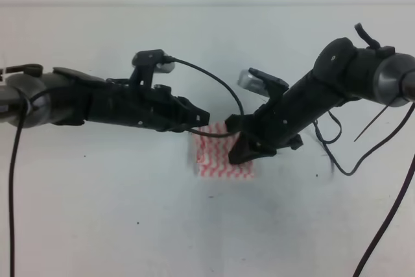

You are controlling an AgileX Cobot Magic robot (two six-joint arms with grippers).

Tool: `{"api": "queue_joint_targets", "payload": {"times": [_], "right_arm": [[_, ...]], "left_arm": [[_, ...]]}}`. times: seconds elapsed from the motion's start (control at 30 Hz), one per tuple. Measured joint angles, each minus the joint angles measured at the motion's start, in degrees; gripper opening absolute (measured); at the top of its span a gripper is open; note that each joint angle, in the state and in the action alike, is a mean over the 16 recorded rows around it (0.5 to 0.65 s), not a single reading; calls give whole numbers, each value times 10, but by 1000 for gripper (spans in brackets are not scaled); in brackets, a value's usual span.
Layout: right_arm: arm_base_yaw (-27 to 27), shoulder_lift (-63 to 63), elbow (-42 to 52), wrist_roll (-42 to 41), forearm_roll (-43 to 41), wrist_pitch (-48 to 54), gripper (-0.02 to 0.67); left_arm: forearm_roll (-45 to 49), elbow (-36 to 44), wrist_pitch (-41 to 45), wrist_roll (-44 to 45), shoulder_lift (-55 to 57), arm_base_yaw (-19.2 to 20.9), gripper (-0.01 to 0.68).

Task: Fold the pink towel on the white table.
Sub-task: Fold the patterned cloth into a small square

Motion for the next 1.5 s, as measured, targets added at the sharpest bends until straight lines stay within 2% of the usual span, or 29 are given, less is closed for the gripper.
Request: {"api": "queue_joint_targets", "payload": {"times": [0.2, 0.4, 0.8, 1.5], "right_arm": [[0, 0, 0, -16, 27, 5, 5], [0, 0, 0, -18, 26, 9, -2], [0, 0, 0, -17, 21, 11, -6], [0, 0, 0, -17, 17, 12, -17]], "left_arm": [[23, 0, -8, -15, 1, -24, -6], [88, 1, -22, -63, 2, -40, -6], [226, 1, -15, -184, -8, -41, -6], [274, -2, 48, -248, -14, -42, -7]]}}
